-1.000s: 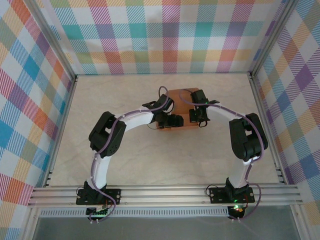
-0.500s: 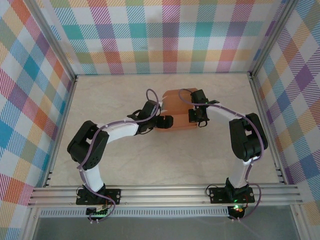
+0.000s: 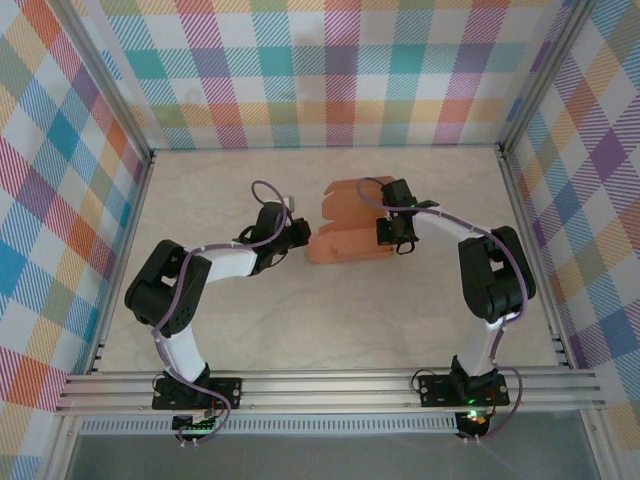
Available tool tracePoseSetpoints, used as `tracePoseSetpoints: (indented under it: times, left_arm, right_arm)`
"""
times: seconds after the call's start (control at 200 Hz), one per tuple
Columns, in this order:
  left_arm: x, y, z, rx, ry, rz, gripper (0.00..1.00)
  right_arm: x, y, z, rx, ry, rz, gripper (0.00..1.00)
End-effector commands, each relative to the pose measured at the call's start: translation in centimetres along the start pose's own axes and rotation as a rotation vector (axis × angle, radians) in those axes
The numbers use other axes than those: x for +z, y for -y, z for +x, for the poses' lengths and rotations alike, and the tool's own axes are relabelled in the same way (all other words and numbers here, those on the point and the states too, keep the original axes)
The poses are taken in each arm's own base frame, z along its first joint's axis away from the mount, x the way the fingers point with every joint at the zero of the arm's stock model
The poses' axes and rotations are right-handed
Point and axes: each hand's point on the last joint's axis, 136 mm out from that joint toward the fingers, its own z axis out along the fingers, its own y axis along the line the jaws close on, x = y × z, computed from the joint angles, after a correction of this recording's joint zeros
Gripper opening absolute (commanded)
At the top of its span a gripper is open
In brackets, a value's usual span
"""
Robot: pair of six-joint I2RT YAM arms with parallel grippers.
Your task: Fold the paper box
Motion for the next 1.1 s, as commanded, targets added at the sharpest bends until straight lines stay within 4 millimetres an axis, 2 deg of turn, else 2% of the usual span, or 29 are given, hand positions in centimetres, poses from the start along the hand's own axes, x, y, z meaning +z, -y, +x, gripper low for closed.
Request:
tracePoseSetpoints:
  times: [0.0, 0.26, 0.4, 0.53, 0.61, 0.925, 1.095]
  left_arm:
    - [1.0, 0.4, -1.2, -0.083, 0.008, 0.005, 0.00]
    - [4.2, -0.3, -0.7, -0.157, -0.078, -0.052, 0.00]
    - [5.7, -1.1, 0.5, -0.188, -0.148, -0.078, 0.00]
    - [6.5, -0.7, 1.8, -0.202, -0.210, -0.045, 0.00]
    - [6.4, -0.3, 2.5, -0.205, -0.233, -0.021, 0.00]
    - [4.7, 1.3, 2.8, -0.190, -0.228, -0.003, 0.00]
    - [4.0, 0.2, 2.4, -0.180, -0.198, -0.065, 0.00]
  right_arm:
    - [0.1, -0.6, 0.6, -0.002, -0.022, -0.024, 0.00]
    - [0.0, -0.6, 0.6, 0.001, -0.025, -0.028, 0.00]
    - [0.0, -0.7, 0.5, 0.003, -0.022, -0.030, 0.00]
    - [0.0, -0.7, 0.7, 0.003, -0.027, -0.032, 0.00]
    - [0.1, -0.8, 0.6, 0.007, -0.028, -0.039, 0.00]
    - [0.5, -1.0, 0.8, 0.017, -0.034, -0.047, 0.00]
    - [0.5, -0.9, 1.0, 0.018, -0.036, -0.046, 0.00]
